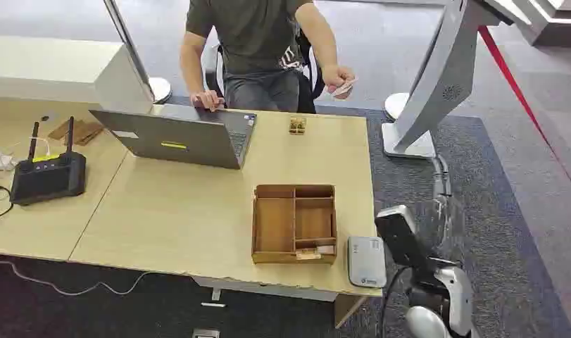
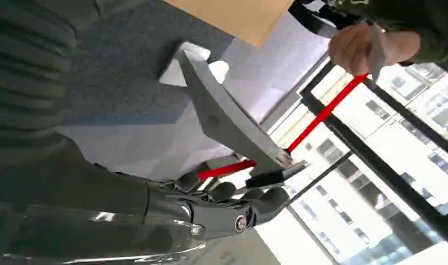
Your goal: Pass the card to the sensor for recognition and then transmit it.
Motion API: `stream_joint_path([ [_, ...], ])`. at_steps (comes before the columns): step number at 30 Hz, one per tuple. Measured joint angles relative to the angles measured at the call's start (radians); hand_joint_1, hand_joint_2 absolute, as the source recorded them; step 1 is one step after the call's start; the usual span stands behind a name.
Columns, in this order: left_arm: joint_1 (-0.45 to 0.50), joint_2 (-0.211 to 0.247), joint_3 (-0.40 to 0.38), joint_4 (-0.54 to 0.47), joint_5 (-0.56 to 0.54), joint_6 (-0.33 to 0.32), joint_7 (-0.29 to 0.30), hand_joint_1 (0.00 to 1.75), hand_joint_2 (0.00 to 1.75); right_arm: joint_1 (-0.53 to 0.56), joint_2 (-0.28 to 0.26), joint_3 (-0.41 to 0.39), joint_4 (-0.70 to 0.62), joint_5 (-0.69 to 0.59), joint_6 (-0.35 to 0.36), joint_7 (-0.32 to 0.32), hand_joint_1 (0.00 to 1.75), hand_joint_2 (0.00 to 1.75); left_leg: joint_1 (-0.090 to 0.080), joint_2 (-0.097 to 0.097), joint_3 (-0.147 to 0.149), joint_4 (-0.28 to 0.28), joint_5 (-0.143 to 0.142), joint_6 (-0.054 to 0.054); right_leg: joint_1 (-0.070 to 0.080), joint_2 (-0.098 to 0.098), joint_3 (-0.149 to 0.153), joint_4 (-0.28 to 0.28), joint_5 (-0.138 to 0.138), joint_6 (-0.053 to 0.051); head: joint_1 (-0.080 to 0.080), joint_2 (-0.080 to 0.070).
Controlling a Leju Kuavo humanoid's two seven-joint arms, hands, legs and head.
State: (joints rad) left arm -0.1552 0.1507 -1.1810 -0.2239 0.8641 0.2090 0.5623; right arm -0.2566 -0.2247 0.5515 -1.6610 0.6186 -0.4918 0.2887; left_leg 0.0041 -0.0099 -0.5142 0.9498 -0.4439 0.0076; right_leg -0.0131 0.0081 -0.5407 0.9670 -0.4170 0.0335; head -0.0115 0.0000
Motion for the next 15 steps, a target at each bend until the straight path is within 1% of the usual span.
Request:
stream_joint_path([
  [2, -0.009, -0.004, 0.000, 0.000, -0.020, 0.013, 0.010, 0.00, 1.75, -0.066, 0.018, 0.064, 0.013, 0.069, 0.042, 0.026, 0.00, 1.75, 0.000, 0.000, 0.000, 0.000, 0.001, -0.001, 0.000, 0.000, -0.001, 0.000, 0.000, 0.000, 0.000, 0.000],
  [5, -0.024, -0.011, -0.008, 0.000, -0.056, 0.013, 0.029, 0.00, 1.75, -0.133, 0.049, 0.133, 0.052, 0.128, 0.105, 0.069, 0.00, 1.75, 0.001, 0.000, -0.001, 0.000, 0.001, -0.001, 0.000, 0.000, -0.001, 0.001, 0.000, 0.000, 0.000, 0.000],
  [10, -0.040, -0.022, -0.016, 0.000, -0.076, 0.013, 0.042, 0.00, 1.75, -0.211, 0.098, 0.221, 0.139, 0.169, 0.194, 0.137, 0.00, 1.75, 0.001, 0.000, -0.002, 0.000, 0.000, -0.001, 0.000, 0.000, -0.002, 0.001, 0.000, 0.000, 0.000, 0.000],
  [12, -0.045, -0.026, -0.018, 0.000, -0.076, -0.004, 0.045, 0.00, 1.75, -0.230, 0.115, 0.248, 0.182, 0.193, 0.223, 0.167, 0.00, 1.75, 0.001, -0.001, -0.002, 0.000, 0.000, -0.001, 0.000, 0.000, -0.002, 0.001, 0.000, 0.000, 0.000, 0.000],
  [15, -0.050, -0.029, -0.018, 0.000, -0.068, -0.048, 0.052, 0.00, 1.75, -0.268, 0.139, 0.279, 0.257, 0.244, 0.255, 0.209, 0.00, 1.75, 0.001, -0.001, -0.002, 0.000, 0.000, -0.001, 0.000, 0.000, -0.002, 0.001, 0.000, 0.000, 0.000, 0.000],
])
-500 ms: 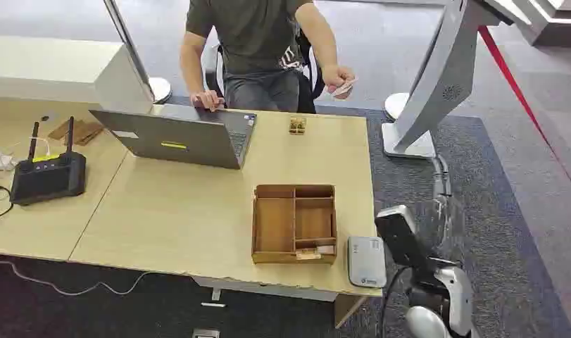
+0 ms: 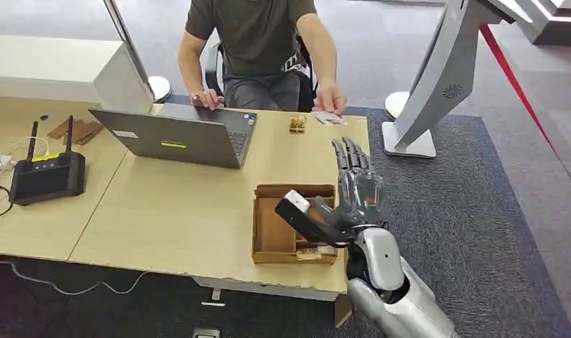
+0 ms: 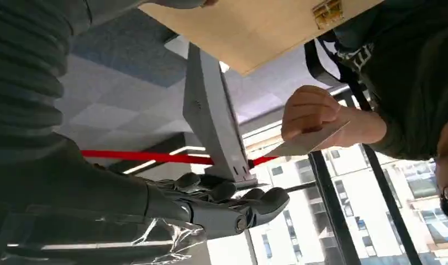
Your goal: Pass the card to the sensor for recognition and then transmit it.
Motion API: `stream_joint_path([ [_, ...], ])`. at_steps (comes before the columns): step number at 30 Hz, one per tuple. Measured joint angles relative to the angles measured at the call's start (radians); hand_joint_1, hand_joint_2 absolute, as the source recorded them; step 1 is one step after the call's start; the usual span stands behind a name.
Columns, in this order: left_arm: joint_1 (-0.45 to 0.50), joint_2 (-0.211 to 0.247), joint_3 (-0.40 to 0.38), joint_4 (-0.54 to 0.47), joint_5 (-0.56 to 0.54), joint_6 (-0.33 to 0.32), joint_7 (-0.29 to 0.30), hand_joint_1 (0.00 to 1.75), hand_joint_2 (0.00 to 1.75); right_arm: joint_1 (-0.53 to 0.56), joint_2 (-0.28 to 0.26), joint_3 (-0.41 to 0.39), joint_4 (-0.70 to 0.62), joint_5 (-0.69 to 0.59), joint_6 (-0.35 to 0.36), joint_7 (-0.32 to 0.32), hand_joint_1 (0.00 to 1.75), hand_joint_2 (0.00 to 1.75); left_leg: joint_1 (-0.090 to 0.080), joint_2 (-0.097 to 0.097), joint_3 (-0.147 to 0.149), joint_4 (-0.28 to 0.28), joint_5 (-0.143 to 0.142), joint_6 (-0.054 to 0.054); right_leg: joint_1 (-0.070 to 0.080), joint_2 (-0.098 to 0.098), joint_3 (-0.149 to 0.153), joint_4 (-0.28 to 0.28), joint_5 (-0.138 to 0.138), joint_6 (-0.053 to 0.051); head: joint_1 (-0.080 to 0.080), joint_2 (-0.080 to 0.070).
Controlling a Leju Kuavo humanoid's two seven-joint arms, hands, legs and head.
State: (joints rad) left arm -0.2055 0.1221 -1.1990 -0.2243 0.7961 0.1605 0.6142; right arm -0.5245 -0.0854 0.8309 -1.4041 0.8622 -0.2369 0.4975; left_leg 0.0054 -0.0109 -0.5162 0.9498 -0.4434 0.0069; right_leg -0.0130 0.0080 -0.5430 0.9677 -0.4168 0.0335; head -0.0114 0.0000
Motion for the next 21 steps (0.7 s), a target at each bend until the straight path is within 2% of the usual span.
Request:
stream_joint_path([
  [6, -0.010, -0.006, 0.000, 0.000, 0.006, -0.022, 0.024, 0.00, 1.75, -0.054, 0.036, 0.047, 0.167, 0.093, 0.037, 0.074, 0.00, 1.75, 0.000, 0.000, 0.000, 0.000, 0.000, 0.000, 0.000, 0.000, 0.000, 0.000, 0.000, 0.000, 0.000, 0.000],
  [9, -0.010, -0.006, 0.000, 0.000, 0.009, -0.022, 0.028, 0.00, 1.75, -0.070, 0.046, 0.061, 0.225, 0.105, 0.036, 0.082, 0.00, 1.75, 0.000, 0.000, 0.000, 0.000, 0.000, 0.000, 0.000, 0.000, 0.000, 0.000, 0.000, 0.000, 0.000, 0.000],
  [16, -0.010, -0.007, 0.000, 0.000, 0.011, -0.022, 0.032, 0.00, 1.75, -0.086, 0.058, 0.076, 0.289, 0.118, 0.033, 0.094, 0.00, 1.75, 0.000, 0.000, 0.000, 0.000, 0.000, 0.000, 0.000, 0.000, -0.001, 0.000, 0.000, 0.000, 0.000, 0.000],
  [21, -0.009, -0.007, 0.000, 0.000, 0.015, -0.027, 0.032, 0.00, 1.75, -0.101, 0.060, 0.088, 0.311, 0.198, -0.002, 0.150, 0.00, 1.75, 0.000, 0.000, 0.000, 0.000, 0.000, 0.000, 0.000, 0.000, -0.001, 0.000, 0.000, 0.000, 0.000, 0.000],
])
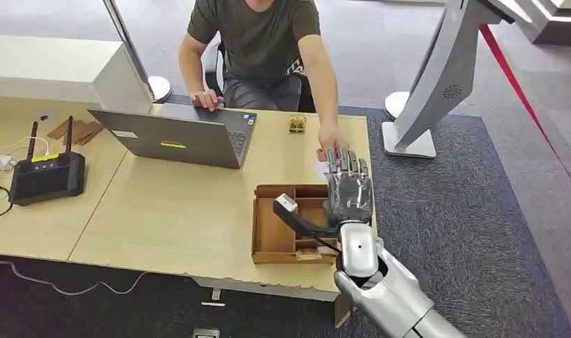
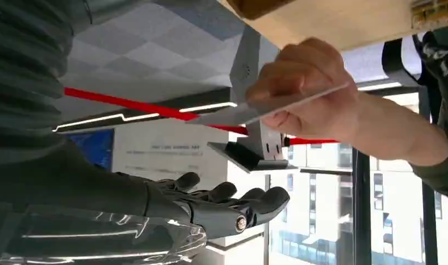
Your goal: Pass the card to the sensor for recognition and then transmit it.
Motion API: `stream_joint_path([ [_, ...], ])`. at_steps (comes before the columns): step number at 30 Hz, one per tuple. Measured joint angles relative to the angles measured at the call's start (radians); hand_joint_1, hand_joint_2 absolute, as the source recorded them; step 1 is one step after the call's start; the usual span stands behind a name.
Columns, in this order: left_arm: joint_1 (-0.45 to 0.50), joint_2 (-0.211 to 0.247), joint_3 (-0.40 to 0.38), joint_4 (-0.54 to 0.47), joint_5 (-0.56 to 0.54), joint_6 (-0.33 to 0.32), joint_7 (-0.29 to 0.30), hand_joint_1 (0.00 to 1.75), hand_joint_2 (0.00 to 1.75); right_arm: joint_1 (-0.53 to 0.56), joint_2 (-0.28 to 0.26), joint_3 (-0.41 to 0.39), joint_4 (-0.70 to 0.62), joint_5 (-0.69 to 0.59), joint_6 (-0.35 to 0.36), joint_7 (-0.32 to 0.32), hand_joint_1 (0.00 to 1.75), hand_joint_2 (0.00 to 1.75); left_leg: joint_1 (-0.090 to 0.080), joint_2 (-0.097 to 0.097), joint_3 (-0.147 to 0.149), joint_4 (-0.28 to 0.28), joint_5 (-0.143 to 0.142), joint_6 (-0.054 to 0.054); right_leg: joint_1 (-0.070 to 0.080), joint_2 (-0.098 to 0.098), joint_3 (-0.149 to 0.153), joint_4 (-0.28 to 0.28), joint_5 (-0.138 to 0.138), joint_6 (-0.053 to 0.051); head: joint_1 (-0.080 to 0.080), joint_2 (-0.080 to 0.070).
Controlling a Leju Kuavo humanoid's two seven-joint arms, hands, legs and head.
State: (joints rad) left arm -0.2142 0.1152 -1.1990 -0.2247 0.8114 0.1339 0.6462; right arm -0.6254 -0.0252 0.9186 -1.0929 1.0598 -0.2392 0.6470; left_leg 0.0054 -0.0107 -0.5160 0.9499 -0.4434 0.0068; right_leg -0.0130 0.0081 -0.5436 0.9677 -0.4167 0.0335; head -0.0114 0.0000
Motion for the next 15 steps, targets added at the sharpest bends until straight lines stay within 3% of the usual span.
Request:
stream_joint_path([
  [3, 0.000, 0.000, 0.000, 0.000, 0.000, -0.008, 0.002, 0.00, 1.75, -0.011, 0.000, 0.001, 0.004, 0.044, -0.042, 0.032, 0.00, 1.75, 0.000, 0.000, 0.000, 0.000, 0.000, 0.000, 0.000, 0.000, 0.000, 0.000, 0.000, 0.000, 0.000, 0.000],
  [15, -0.003, -0.003, 0.000, 0.000, -0.010, -0.011, 0.008, 0.00, 1.75, -0.021, 0.000, -0.001, 0.006, 0.095, -0.091, 0.039, 0.00, 1.75, 0.000, 0.000, 0.000, 0.000, 0.000, 0.000, 0.000, 0.000, 0.000, 0.000, 0.000, 0.000, 0.000, 0.000],
])
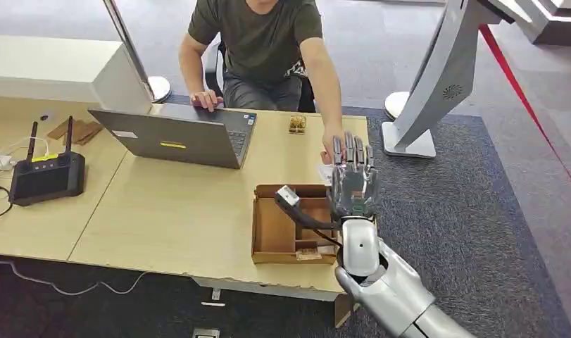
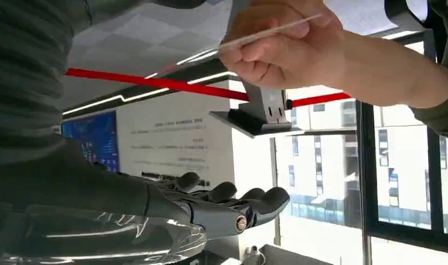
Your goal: Pass the card to the sensor for recognition and then transmit it.
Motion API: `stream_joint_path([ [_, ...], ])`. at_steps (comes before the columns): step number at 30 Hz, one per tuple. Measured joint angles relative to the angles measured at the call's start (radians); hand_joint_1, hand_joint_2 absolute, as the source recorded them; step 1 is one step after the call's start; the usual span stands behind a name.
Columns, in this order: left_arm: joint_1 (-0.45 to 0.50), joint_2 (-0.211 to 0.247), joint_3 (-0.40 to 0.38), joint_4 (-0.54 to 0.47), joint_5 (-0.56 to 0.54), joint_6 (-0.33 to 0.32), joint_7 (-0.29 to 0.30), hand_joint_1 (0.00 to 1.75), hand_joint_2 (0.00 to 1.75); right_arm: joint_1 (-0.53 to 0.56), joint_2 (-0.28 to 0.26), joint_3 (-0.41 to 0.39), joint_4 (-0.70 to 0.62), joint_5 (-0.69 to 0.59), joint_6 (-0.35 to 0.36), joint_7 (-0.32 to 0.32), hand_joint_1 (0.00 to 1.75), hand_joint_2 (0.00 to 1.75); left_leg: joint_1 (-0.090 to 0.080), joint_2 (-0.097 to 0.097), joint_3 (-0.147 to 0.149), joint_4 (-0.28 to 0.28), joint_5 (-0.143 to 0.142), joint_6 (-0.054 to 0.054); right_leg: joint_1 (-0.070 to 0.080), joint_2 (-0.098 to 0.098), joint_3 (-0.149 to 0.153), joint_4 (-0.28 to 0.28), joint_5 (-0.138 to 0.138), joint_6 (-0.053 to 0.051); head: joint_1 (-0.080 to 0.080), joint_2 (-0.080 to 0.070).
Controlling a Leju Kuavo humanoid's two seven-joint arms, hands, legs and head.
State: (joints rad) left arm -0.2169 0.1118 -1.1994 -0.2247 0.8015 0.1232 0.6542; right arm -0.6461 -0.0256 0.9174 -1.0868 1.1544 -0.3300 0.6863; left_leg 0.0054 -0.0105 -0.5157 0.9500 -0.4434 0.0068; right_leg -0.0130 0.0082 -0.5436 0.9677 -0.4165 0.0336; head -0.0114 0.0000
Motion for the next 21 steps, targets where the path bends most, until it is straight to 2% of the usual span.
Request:
stream_joint_path([
  [7, -0.007, -0.005, -0.007, 0.000, 0.004, 0.000, 0.011, 0.00, 1.75, -0.001, 0.002, -0.001, -0.006, 0.002, 0.026, 0.000, 0.00, 1.75, 0.000, 0.000, 0.000, 0.000, 0.000, 0.000, 0.000, 0.000, 0.000, 0.000, 0.000, 0.000, 0.000, 0.000],
  [21, -0.010, -0.008, -0.009, 0.000, 0.006, 0.002, 0.011, 0.00, 1.75, -0.001, 0.005, -0.001, -0.006, -0.005, 0.028, 0.000, 0.00, 1.75, 0.000, 0.000, 0.000, 0.000, 0.000, 0.000, 0.000, 0.000, 0.000, 0.000, 0.000, 0.000, 0.000, 0.000],
])
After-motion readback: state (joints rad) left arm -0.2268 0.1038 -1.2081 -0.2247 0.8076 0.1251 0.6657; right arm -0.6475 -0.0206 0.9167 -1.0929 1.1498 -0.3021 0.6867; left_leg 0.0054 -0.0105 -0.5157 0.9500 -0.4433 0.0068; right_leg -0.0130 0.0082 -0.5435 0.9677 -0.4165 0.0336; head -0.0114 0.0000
